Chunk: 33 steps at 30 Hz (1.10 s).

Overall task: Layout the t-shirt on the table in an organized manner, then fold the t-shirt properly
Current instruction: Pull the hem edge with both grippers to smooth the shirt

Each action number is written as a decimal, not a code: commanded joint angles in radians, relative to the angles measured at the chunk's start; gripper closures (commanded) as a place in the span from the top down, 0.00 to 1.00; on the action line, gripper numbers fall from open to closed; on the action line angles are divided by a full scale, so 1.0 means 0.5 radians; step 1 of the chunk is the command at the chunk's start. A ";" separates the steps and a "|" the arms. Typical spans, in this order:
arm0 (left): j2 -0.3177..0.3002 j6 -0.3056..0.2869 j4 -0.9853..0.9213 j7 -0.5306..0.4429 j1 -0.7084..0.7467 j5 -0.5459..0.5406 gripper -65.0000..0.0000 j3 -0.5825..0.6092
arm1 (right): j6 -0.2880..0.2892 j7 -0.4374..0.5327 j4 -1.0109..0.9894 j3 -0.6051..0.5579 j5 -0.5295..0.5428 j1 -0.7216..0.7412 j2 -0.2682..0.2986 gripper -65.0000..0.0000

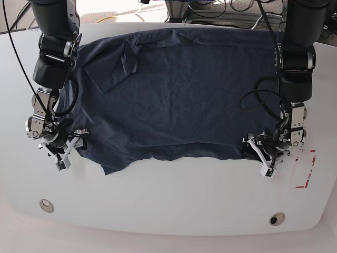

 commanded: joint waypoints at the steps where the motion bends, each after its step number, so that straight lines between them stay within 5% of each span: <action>1: -0.072 -0.007 0.117 -0.054 -0.089 -0.025 0.59 -0.011 | 0.004 -0.042 0.176 0.004 0.028 0.012 0.019 0.58; 15: -0.146 -0.007 0.875 0.357 0.197 -0.028 0.58 -0.201 | 0.004 -0.299 0.815 -0.002 0.019 -0.276 -0.132 0.57; 18: -0.140 -0.007 1.084 0.465 0.325 -0.031 0.57 -0.278 | 0.004 -0.302 0.891 -0.002 0.016 -0.334 -0.168 0.50; 24: -0.048 0.002 1.345 0.520 0.531 -0.022 0.27 -0.382 | 0.004 -0.302 0.953 -0.002 0.028 -0.420 -0.208 0.20; 29: -0.042 0.008 1.305 0.523 0.605 -0.016 0.00 -0.388 | 0.004 -0.302 0.959 -0.002 0.019 -0.463 -0.236 0.07; 33: -0.017 0.008 1.191 0.520 0.620 -0.022 0.01 -0.388 | 0.004 -0.302 0.959 -0.002 0.019 -0.497 -0.239 0.07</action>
